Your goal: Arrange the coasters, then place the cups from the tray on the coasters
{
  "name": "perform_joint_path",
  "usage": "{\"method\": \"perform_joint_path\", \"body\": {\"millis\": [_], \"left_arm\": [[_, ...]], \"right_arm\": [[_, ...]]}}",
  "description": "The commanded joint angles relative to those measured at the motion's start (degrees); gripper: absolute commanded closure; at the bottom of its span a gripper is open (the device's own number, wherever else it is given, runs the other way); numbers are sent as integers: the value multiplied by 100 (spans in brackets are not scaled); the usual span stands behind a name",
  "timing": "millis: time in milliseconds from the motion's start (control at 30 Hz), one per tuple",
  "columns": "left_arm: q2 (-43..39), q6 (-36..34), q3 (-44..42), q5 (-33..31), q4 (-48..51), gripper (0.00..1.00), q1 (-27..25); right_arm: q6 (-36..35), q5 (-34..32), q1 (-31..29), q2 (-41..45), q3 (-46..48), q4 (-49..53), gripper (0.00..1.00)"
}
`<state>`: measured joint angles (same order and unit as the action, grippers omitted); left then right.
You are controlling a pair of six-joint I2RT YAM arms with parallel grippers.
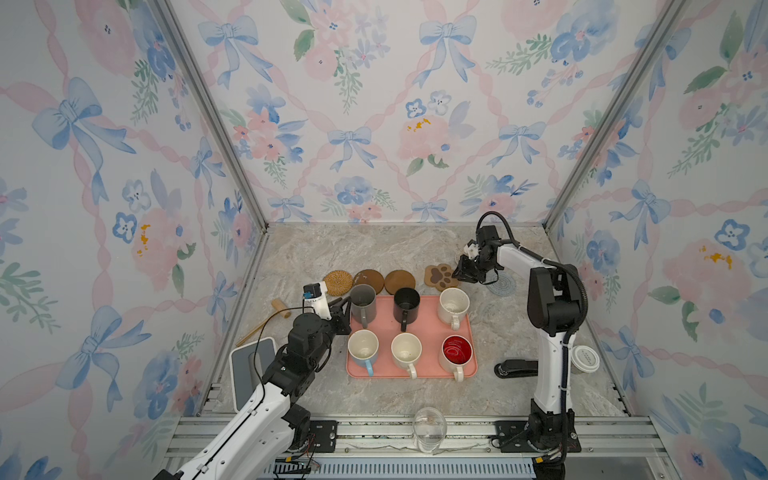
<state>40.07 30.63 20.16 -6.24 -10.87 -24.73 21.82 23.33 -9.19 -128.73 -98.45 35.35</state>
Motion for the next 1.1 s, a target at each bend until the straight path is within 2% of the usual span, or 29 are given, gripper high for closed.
{"method": "perform_joint_path", "body": {"millis": [0, 367, 1067], "left_arm": [[-85, -126, 137, -83, 55, 74, -14], [-131, -131, 124, -92, 76, 74, -14], [-141, -127, 123, -63, 55, 74, -14]], "right_arm": [[-102, -145, -87, -245, -95, 409, 72], [-457, -426, -329, -551, -516, 948, 72], [-679, -367, -582, -730, -831, 1272, 73]]}}
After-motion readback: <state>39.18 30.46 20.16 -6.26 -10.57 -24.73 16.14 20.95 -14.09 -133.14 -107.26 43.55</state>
